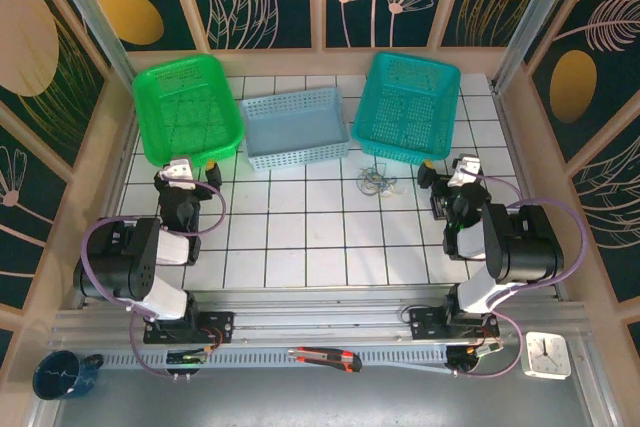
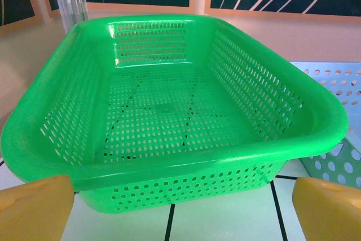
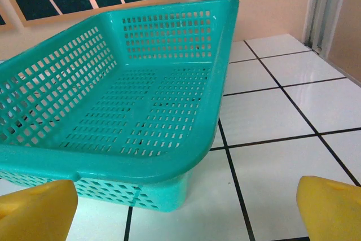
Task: Untangle the cables
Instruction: Move the cables to the center of the table.
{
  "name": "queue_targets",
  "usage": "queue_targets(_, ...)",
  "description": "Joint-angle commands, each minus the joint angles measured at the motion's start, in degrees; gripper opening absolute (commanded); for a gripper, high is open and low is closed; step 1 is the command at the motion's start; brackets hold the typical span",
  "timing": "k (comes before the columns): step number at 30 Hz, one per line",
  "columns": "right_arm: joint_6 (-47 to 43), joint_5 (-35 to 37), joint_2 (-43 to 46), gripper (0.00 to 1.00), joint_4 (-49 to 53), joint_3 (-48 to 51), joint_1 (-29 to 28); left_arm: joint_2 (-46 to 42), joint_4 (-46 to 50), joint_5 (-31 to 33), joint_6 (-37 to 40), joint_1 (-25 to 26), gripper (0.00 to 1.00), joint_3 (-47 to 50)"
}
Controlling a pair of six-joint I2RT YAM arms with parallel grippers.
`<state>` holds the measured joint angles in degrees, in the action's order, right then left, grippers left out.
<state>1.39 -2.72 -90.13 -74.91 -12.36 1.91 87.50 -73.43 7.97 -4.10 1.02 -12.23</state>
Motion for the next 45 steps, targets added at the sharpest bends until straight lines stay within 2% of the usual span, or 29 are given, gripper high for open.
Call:
queue_targets(1,-0.67,-0.35,0.48,0.99,-0.62,-0.49,0.45,-0.03,-0.93,0.56,-0.46,-0.4,0.99,-0.95)
queue_targets(39,-0.43,-0.49,0.68,0.99,-0.89,-0.36,0.61,-1.47,-0.27,1.61,-0.95,-0.4,0.99,-0.84)
queue_targets(45,0.24,3.42,13.44,0.99,9.18,-0.03,-0.13,-10.8,12.14,3.61,-1.54,-0.36,0.99,-3.68)
